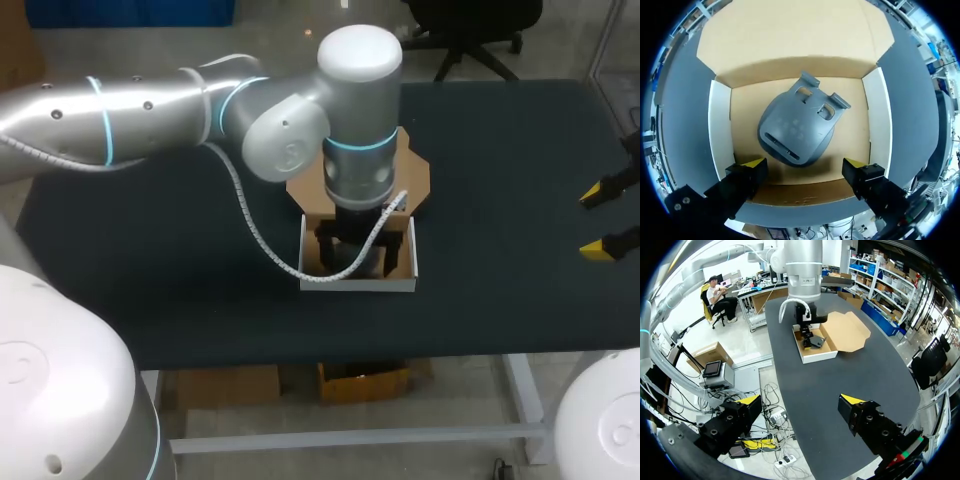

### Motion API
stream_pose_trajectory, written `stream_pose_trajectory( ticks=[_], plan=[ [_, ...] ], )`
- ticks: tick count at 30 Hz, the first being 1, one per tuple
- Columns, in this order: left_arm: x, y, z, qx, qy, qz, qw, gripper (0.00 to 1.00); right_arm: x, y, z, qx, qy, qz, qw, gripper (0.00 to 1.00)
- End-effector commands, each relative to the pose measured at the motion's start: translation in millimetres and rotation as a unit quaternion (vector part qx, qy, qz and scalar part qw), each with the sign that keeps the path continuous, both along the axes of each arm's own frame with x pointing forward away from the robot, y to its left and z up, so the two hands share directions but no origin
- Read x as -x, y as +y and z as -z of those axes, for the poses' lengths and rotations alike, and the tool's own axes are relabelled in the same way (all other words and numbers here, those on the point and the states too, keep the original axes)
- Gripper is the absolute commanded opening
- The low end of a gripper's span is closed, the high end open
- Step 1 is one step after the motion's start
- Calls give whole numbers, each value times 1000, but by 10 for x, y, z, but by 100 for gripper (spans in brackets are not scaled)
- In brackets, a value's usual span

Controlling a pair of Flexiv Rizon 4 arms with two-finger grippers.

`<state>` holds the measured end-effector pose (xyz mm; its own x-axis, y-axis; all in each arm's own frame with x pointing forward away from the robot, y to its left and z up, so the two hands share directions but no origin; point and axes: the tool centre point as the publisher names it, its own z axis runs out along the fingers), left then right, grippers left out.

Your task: Assemble the packaging by folding the flat box into shape, placing the metal phone stand inside, and closing the box properly

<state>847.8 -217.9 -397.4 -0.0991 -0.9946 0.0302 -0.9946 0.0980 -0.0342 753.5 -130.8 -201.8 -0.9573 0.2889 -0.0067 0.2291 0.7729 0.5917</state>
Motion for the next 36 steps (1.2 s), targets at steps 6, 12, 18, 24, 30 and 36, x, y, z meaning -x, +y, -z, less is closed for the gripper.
stream_pose_trajectory(
  ticks=[6, 12, 18, 24, 30, 36],
  plan=[
    [103, -72, -7, -1, 18, -7, 1000, 100, 2, -3, -6, -1, 0, -1, 1000, 100],
    [184, -83, -3, -2, 22, -10, 1000, 100, 2, -3, -6, -1, 0, -1, 1000, 100],
    [250, -89, 20, -5, 26, -14, 1000, 100, 2, -3, -6, -1, 0, -1, 1000, 100],
    [322, -90, -7, -6, 24, -15, 1000, 100, 2, -3, -6, -1, 0, -1, 1000, 100],
    [415, -104, -20, -9, 24, -19, 999, 100, 2, -3, -6, -1, 0, -1, 1000, 100],
    [504, -119, 1, -11, 31, -28, 999, 100, 2, -3, -6, -1, 0, -1, 1000, 100]
  ],
)
